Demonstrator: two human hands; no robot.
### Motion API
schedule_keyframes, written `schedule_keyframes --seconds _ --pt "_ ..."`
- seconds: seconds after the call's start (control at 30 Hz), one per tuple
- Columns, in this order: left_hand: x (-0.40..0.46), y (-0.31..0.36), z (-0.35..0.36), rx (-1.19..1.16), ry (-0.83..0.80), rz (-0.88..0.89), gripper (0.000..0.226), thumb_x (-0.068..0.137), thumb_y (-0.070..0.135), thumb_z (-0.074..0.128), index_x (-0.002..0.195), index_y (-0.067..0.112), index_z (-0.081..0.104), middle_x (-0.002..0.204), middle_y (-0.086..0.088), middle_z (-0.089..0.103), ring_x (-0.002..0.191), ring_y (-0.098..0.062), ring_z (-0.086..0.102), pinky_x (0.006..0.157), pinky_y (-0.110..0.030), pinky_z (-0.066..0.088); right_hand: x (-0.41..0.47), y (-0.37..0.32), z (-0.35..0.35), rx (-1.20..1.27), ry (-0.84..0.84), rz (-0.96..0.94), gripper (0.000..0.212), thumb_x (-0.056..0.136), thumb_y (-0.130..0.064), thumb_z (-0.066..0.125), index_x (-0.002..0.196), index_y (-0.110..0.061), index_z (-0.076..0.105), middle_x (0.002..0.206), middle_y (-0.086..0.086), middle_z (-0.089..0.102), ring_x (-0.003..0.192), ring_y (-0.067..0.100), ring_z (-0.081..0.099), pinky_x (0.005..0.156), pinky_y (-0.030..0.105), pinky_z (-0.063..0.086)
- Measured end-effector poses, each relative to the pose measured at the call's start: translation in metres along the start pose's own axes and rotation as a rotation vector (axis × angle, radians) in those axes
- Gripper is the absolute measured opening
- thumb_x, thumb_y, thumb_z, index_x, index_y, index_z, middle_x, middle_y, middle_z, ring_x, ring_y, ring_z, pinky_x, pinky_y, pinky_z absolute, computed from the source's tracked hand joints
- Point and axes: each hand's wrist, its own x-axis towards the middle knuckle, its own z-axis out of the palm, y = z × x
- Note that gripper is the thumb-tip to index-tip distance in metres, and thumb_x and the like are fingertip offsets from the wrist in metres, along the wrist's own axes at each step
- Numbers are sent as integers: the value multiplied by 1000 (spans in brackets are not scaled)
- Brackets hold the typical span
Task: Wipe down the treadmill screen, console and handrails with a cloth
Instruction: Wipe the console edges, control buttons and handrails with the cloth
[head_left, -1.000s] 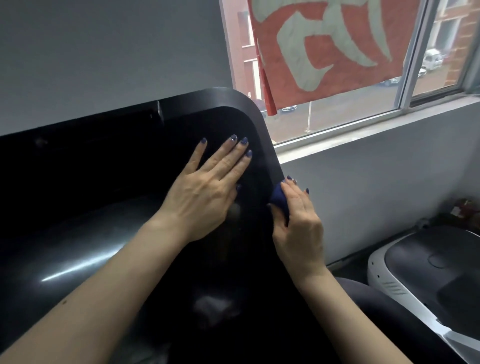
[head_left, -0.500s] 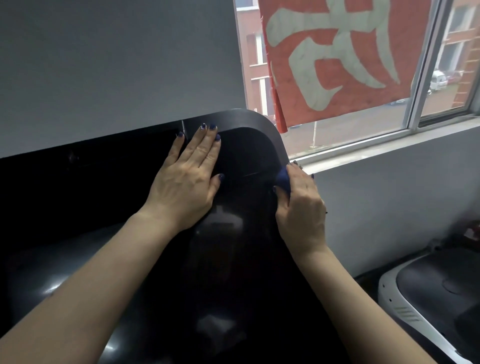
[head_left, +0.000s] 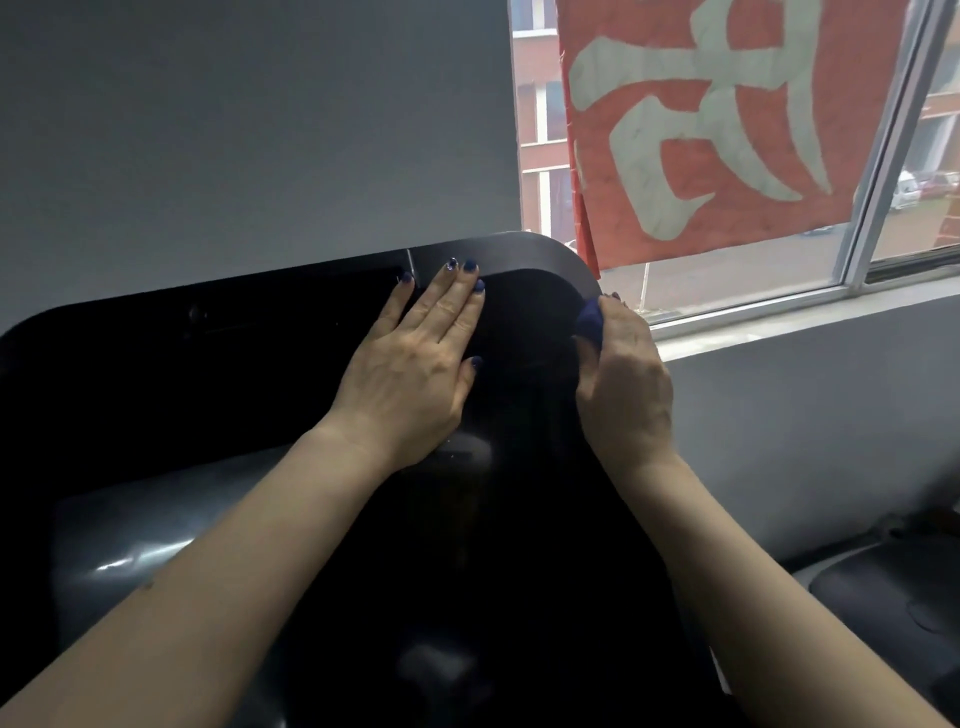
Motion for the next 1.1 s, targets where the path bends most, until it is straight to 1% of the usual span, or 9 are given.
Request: schedule_keyframes --seconds 0.1,0.17,0.33,0.6,0.73,0.83,0.9,1.0,1.1 --pt "-2 -7 -4 10 13 -9 62 97 35 30 153 7 27 162 -9 21 151 -21 17 122 -50 14 -2 2 -5 35 -50 28 51 93 -21 48 135 7 50 136 24 55 128 38 51 107 45 39" --pt "-3 -12 -4 26 16 -24 62 97 35 30 152 7 30 162 -9 24 151 -22 17 121 -53 13 -2 2 -6 18 -65 18 51 93 -22 46 136 6 49 137 24 54 129 38 50 107 46 40" --pt "-2 -14 -1 35 12 -19 60 96 34 32 150 6 37 159 -9 32 149 -23 23 119 -53 21 3 1 -4 -24 -71 -16 45 90 -17 49 126 9 55 125 26 61 116 42 58 97 51 50" --pt "-3 -12 -1 14 22 -33 60 96 34 32 149 8 39 158 -8 34 148 -22 26 119 -52 22 6 0 -3 15 -30 -34 41 92 -17 47 125 6 57 122 22 62 112 40 59 94 50 51" --pt "-3 -11 1 18 31 -40 60 96 34 33 149 8 40 157 -8 36 148 -22 28 118 -52 22 26 -7 2 15 -3 -79 27 88 -10 52 109 3 63 106 19 66 95 38 62 81 40 49" --pt "-3 -12 -1 22 19 -42 60 95 34 33 148 8 41 157 -8 36 148 -22 28 118 -53 25 45 -16 7 14 -15 -120 25 87 -9 53 106 1 64 103 19 66 94 37 63 79 34 42" --pt "-3 -13 -4 4 0 -28 60 95 35 32 149 8 39 159 -7 33 149 -22 25 118 -52 24 46 -14 3 18 -54 -157 26 88 -4 56 112 1 63 111 20 65 101 39 61 82 33 41" --pt "-10 -19 -11 -25 -11 -30 63 96 36 30 153 10 30 163 -6 23 151 -20 17 121 -50 18 47 -7 -9 14 -161 -188 34 90 0 59 124 2 59 125 21 61 114 39 58 94 39 44" --pt "-24 -34 -21 -10 -8 -113 66 96 40 29 155 9 25 164 -7 18 152 -19 14 122 -46 11 52 -5 -15 -2 -239 -200 38 92 0 58 131 2 55 133 21 57 124 38 54 103 39 40"
